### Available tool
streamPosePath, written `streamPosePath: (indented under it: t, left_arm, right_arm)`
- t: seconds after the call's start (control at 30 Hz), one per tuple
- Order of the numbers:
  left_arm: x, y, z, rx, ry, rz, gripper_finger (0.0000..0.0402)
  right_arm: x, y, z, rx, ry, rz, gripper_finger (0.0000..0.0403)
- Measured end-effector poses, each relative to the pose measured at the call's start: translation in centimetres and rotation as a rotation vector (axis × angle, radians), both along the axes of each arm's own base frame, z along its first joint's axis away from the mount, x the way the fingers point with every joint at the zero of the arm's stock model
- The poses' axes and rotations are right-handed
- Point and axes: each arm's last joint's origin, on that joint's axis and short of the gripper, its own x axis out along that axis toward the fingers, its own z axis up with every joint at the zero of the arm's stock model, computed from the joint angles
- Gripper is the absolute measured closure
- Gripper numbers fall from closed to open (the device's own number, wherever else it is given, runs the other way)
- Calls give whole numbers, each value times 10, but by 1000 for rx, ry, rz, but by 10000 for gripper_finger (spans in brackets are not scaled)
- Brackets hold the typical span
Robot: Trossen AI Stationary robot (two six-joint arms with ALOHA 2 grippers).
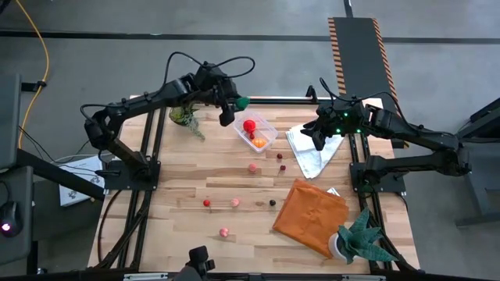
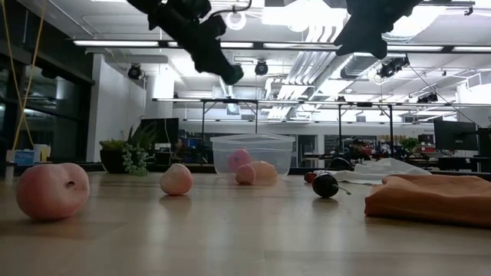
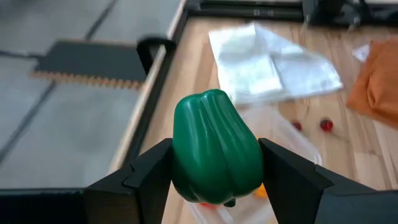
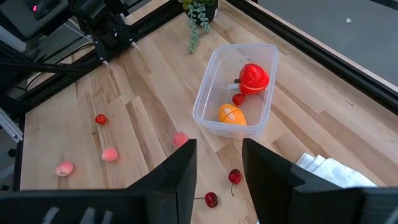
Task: Pick and placing Produce into tupperware
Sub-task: Put the green bell pepper into the transparent bin
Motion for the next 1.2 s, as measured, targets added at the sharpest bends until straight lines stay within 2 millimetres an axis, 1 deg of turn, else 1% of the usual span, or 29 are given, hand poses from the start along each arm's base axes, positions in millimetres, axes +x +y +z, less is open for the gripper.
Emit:
streamPosePath:
  t: [0.27, 0.33, 0.43, 0.53, 0.6, 0.8, 1.07, 1.2]
  left_arm:
    - [18, 15, 42, 20, 12, -14, 188]
    - [22, 18, 48, -1, 44, -19, 188]
    - [28, 24, 50, -26, 98, -33, 188]
    - [35, 30, 38, -79, 155, -38, 188]
    - [37, 31, 27, -128, 206, -39, 188]
    - [47, 40, 0, -194, 281, -41, 188]
    - [57, 47, -24, -234, 326, -43, 188]
    - [64, 46, -33, -249, 339, -50, 188]
  right_arm:
    - [0, 0, 0, 3, -3, -2, 284]
    - [0, 0, 0, 4, -3, -3, 284]
    - [0, 0, 0, 5, -4, -4, 284]
    - [0, 0, 0, 5, -4, -3, 284]
    - [0, 0, 0, 5, -4, -3, 284]
    - [0, 0, 0, 0, -3, 0, 284]
    - [0, 0, 0, -1, -3, 1, 284]
    - [0, 0, 0, -2, -3, 1, 284]
